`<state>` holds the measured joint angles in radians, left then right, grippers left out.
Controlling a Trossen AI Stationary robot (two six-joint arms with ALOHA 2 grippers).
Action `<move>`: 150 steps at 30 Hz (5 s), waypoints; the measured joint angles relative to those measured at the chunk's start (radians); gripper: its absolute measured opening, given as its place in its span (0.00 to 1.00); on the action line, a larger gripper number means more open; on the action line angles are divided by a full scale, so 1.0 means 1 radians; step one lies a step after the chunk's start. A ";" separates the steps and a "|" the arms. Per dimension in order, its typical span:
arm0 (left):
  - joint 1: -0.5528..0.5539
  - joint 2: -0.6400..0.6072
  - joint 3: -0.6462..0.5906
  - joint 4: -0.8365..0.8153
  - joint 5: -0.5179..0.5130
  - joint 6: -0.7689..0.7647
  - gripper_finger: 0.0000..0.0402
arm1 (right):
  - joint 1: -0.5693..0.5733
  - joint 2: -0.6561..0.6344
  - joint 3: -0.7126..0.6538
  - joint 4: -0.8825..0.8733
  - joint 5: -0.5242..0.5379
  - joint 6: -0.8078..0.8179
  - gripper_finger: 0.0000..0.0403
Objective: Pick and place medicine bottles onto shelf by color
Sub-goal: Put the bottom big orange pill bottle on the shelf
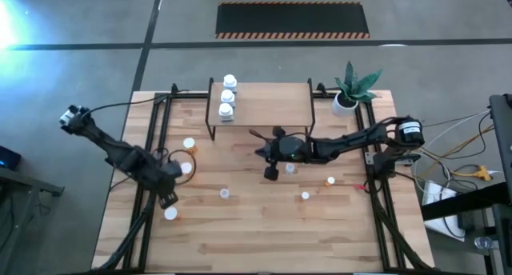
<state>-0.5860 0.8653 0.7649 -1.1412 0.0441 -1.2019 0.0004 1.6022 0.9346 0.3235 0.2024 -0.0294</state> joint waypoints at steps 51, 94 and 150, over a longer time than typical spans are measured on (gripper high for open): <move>-0.208 0.344 -0.097 0.200 -0.111 0.014 0.77 | 0.037 0.011 0.010 0.031 0.001 0.010 0.03; 0.408 1.044 0.731 0.312 -0.148 0.987 0.44 | 0.256 -0.348 -0.264 -0.400 0.139 0.354 0.03; 0.299 0.465 0.172 0.591 -0.400 0.664 0.78 | 0.260 -0.179 -0.058 -0.234 0.022 0.061 0.54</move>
<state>-0.2873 1.3302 0.9366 -0.5504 -0.3555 -0.5377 0.2600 1.4233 0.8770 0.0892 0.2241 0.0312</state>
